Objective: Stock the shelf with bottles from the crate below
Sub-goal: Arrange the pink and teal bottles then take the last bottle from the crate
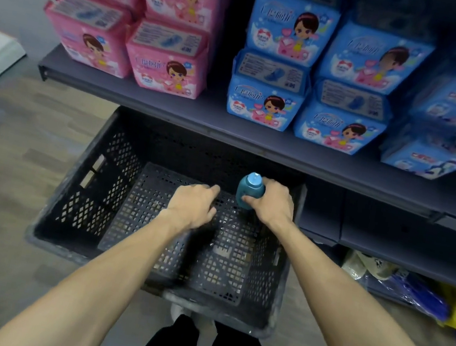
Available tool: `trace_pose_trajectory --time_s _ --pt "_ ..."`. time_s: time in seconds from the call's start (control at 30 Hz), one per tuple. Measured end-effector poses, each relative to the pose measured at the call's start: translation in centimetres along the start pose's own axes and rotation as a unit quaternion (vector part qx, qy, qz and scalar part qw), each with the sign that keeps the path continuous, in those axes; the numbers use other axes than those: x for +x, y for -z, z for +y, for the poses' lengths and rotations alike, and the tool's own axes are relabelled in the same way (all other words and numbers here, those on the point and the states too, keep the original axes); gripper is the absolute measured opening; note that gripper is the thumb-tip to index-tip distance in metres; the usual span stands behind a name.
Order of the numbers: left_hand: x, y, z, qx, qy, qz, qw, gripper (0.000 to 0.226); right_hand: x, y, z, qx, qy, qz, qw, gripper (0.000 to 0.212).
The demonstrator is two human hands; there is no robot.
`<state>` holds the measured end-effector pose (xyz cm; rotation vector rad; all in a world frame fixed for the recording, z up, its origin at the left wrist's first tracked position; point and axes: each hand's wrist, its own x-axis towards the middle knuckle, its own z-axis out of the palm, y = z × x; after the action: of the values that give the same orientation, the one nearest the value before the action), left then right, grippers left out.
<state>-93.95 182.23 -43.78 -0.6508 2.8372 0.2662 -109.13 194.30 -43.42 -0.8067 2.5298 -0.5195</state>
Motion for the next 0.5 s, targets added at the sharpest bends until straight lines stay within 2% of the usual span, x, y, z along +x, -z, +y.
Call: trace_pose_trajectory --time_s 0.27,0.5 --pt "-0.6 5.1 -1.6 0.018 -0.019 0.08 0.996 0.027 -2.3 4.2 -3.1 0.019 0.027 0.032 0.999 0.045" --pt "-1.5 8.8 -3.9 0.039 -0.037 0.12 0.991 0.024 -3.9 8.3 -5.7 0.059 0.066 0.042 0.995 0.04"
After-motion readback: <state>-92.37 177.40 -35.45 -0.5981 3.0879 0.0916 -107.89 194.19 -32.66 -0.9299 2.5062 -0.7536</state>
